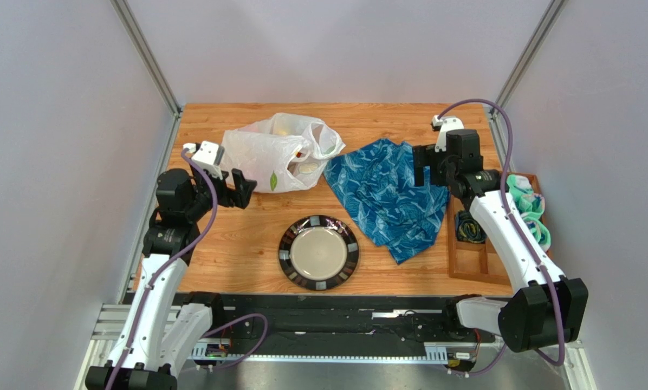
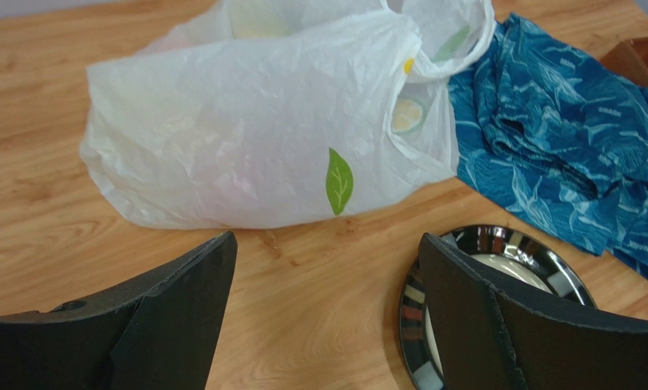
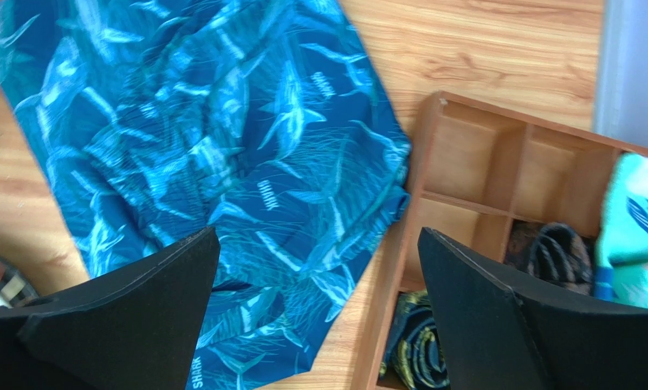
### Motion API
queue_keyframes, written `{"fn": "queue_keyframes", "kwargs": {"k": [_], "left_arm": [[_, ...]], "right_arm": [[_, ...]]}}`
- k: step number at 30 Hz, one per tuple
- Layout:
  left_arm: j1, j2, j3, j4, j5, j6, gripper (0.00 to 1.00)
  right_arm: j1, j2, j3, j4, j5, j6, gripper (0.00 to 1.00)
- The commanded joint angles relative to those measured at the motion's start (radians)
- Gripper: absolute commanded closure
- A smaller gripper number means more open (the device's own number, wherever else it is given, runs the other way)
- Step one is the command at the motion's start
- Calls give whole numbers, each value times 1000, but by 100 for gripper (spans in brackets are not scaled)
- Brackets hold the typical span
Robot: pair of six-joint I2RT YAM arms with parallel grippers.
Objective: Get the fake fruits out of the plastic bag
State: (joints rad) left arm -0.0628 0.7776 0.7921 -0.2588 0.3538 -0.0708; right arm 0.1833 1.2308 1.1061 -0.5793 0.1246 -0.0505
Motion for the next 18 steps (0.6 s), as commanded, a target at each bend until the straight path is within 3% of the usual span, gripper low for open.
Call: {"fn": "queue_keyframes", "kwargs": {"k": [1, 5, 13, 18], "left_arm": [[1, -11, -71, 4, 86, -21, 9], [-6, 57, -113, 21, 89, 40, 14], [-103, 186, 65, -11, 151, 69, 16], [-150, 279, 185, -60, 120, 98, 16]], "right_arm": [[30, 35, 27, 7, -158, -63, 1], [70, 93, 112, -40, -223, -213, 4], [79, 223, 340, -28, -273, -249, 7], [129, 341, 466, 2, -328, -270, 7]]}}
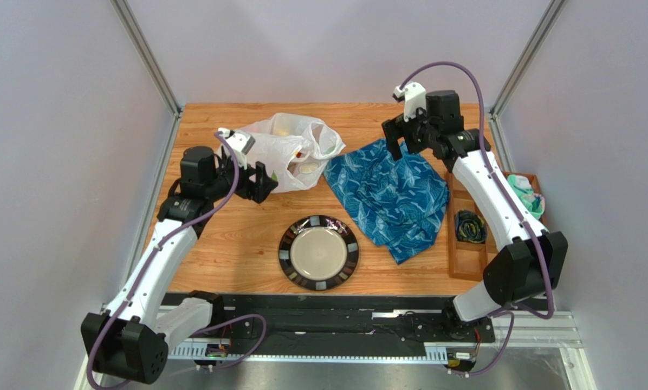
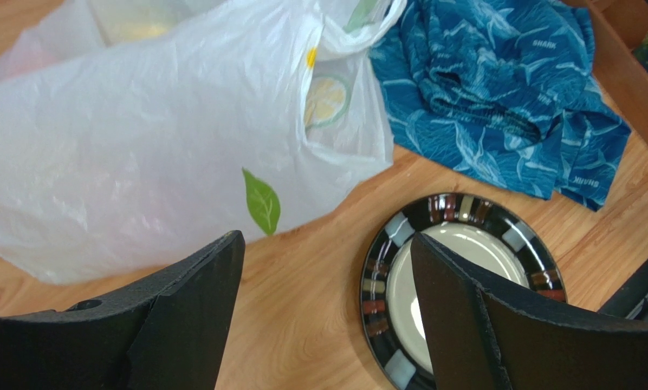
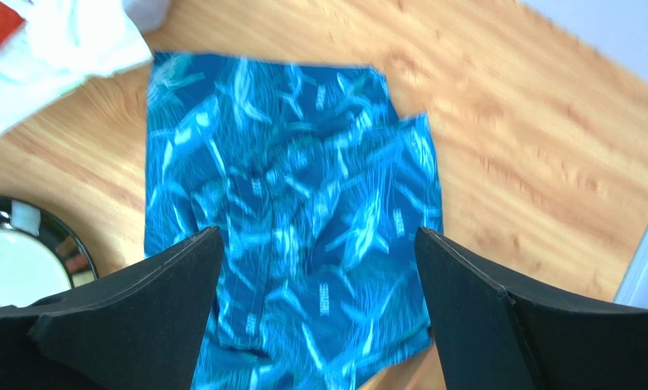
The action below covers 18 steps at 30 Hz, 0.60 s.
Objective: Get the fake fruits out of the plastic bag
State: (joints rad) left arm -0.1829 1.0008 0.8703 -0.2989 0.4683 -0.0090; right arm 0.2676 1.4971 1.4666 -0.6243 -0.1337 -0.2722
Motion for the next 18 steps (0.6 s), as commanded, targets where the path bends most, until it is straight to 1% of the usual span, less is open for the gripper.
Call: {"fn": "queue_keyframes", "kwargs": {"k": [1, 4, 5, 9, 12, 13, 15, 16, 18], "left_arm": [[-35, 73, 122, -23, -8, 27, 16], [-59, 151, 171, -11, -43, 14, 16], [-82, 191, 199, -2, -54, 14, 16], [-141, 288, 282, 27, -108, 17, 16], [-187, 355, 335, 38, -174, 55, 17], [-196, 372, 348, 44, -234, 64, 17], [-214, 430, 409, 31, -304, 57, 18], [-214, 455, 436, 12, -374, 49, 21], [-214, 512, 489, -2, -427, 40, 22]], "right_arm": [[56, 95, 122, 44, -82, -53, 7], [94, 166, 193, 35, -156, -27, 7], [110, 181, 201, 40, -156, -25, 7], [202, 239, 195, 95, -98, -33, 8], [234, 304, 215, 135, -66, 11, 8], [237, 339, 225, 146, -63, 24, 8], [245, 380, 279, 146, -60, 53, 8], [245, 400, 302, 146, -53, 59, 8], [248, 462, 362, 141, -24, 76, 8]]}}
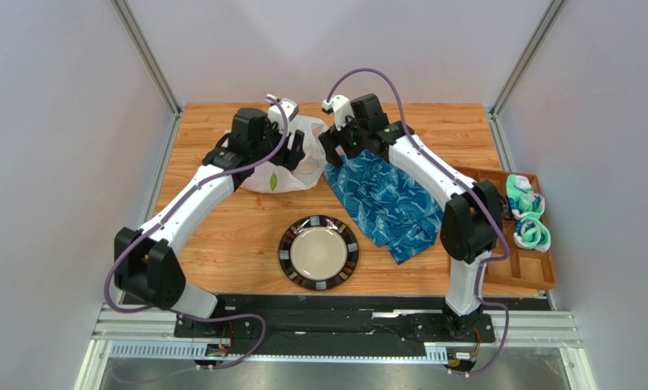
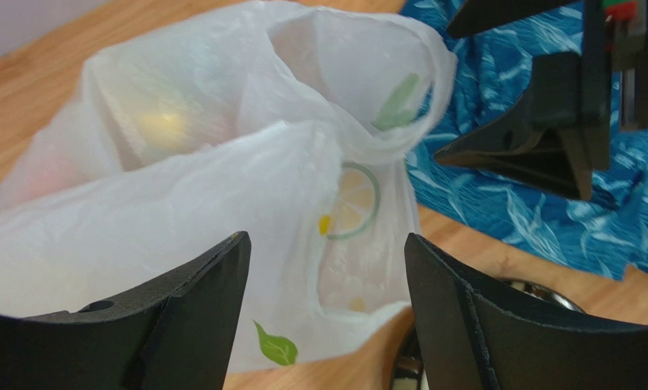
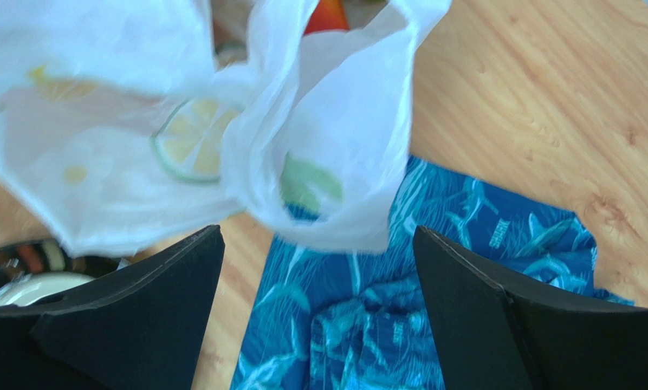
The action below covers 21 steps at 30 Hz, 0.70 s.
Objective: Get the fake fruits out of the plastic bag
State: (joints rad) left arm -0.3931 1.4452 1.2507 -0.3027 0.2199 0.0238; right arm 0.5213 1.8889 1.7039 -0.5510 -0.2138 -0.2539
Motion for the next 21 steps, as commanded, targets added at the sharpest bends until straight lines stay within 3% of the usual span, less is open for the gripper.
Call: {"fn": "queue_keyframes", "kwargs": {"k": [1, 3, 9, 14, 15, 16, 19, 21], "left_arm": [[-4, 78, 115, 10, -198, 14, 23], [-4, 102, 121, 19, -201, 33, 26], [-4, 124, 124, -16, -119, 44, 27], [-6, 122, 86, -16, -1, -2, 24], [-9, 127, 81, -13, -17, -5, 26], [-12, 133, 75, -12, -45, -2, 29], [-10, 150, 73, -13, -70, 22, 36], [-12, 153, 81, -16, -70, 44, 51]], "right_arm": [[-4, 87, 140, 69, 60, 62, 9], [-4, 131, 174, 75, 80, 68, 11], [-3, 187, 214, 80, 114, 54, 36], [-4, 193, 238, 59, 64, 45, 72], [-4, 196, 243, 57, 63, 45, 79], [-4, 194, 249, 56, 67, 44, 93], [-9, 187, 261, 59, 90, 53, 100], [-15, 180, 281, 62, 88, 80, 100]]}}
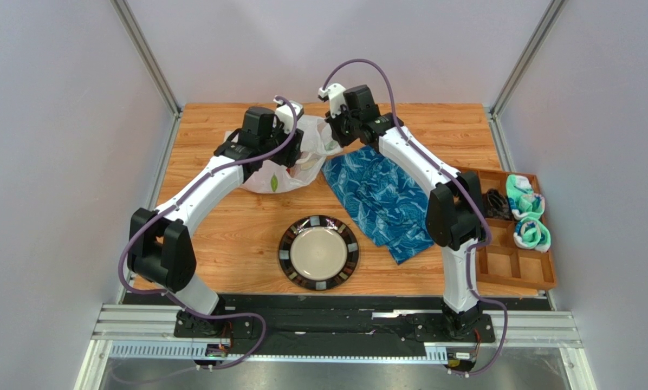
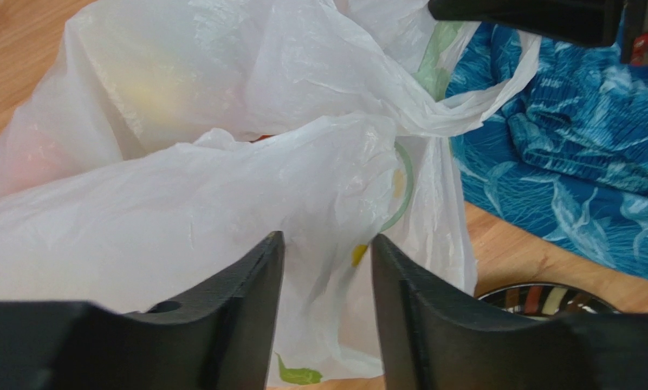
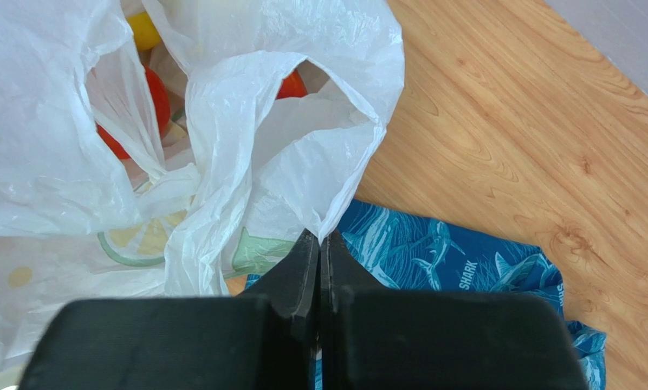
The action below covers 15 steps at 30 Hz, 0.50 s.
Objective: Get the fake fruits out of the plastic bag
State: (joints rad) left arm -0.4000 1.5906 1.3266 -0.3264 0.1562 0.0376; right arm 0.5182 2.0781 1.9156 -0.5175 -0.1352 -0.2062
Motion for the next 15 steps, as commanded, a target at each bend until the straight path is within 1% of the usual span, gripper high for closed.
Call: {"fn": "queue_keyframes", "kwargs": {"k": [1, 2, 3, 5, 6, 7, 8, 9, 10, 11, 12, 13, 15], "left_arm": [[-3, 9, 17, 6, -7, 41, 78], [-3, 12, 26, 3, -13, 66, 93], [-3, 11, 39, 1, -30, 82, 100], [24, 5, 101, 4, -63, 128, 100], [44, 6, 130, 1, -64, 130, 100], [87, 12, 210, -5, -64, 131, 100], [110, 19, 256, -19, -64, 131, 100], [131, 25, 304, -23, -63, 128, 100], [171, 40, 400, -28, -55, 122, 100], [191, 48, 449, -33, -41, 95, 100], [210, 57, 497, -37, 20, 72, 100], [245, 72, 585, -46, 58, 21, 100], [256, 77, 652, -59, 130, 2, 100]], "right_arm": [[-15, -10, 82, 30, 3, 42, 100], [-23, -9, 120, 27, -19, 56, 100], [-26, -4, 146, 25, -29, 60, 100], [-49, 35, 224, 28, -33, 83, 100], [-61, 59, 314, 37, -40, 134, 100], [-72, 77, 371, 45, -50, 163, 100], [-86, 94, 414, 59, -66, 189, 100], [-105, 114, 480, 97, -67, 256, 100], [-115, 115, 496, 118, -70, 283, 100], [-132, 111, 508, 137, -72, 307, 100], [-135, 93, 517, 155, -75, 338, 100], [-139, 76, 514, 157, -86, 353, 100], [-149, 12, 481, 157, -102, 401, 100]]}}
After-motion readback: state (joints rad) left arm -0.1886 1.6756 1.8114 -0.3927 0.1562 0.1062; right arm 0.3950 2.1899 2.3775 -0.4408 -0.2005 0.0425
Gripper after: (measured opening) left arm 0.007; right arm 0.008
